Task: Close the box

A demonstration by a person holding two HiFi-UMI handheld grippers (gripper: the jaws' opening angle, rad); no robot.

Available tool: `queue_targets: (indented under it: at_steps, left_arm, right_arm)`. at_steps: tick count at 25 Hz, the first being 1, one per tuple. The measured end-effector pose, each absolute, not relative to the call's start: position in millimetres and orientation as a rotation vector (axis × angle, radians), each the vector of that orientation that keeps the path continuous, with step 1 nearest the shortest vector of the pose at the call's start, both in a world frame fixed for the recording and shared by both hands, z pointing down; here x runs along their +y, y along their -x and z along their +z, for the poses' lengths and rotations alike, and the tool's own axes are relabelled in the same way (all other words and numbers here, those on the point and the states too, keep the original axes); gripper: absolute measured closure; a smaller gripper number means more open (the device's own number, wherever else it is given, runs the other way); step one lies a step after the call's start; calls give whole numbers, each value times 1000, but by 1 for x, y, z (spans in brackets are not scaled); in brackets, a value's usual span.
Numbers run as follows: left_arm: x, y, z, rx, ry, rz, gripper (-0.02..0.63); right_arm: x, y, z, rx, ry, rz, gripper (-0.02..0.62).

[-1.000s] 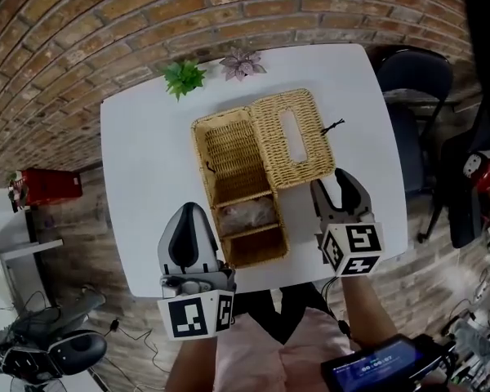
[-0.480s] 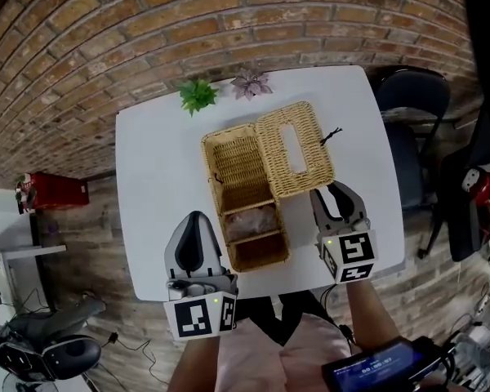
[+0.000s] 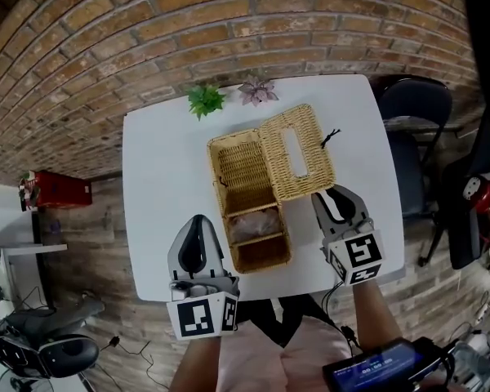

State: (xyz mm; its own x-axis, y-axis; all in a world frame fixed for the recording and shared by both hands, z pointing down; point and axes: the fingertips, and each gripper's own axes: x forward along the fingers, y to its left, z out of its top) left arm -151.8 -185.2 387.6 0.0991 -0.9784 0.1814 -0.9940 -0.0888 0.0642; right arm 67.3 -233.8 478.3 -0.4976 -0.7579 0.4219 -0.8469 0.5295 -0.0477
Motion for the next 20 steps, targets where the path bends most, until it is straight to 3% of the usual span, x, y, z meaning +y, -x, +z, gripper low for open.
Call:
queue_targets:
  at_steps: [12, 18, 20]
  left_arm:
    - [-198, 142, 383, -1959, -2229, 120, 586]
    - [-218, 106, 373, -1814, -2329, 97, 584]
    - [-225, 88, 370, -1733, -2363, 75, 553]
  right_arm:
    - [-230, -45, 451, -2498, -1250, 261, 503]
    - [-231, -25, 436, -2543, -1210, 183, 503]
    - [-231, -19, 434, -2551, -1197, 169, 504]
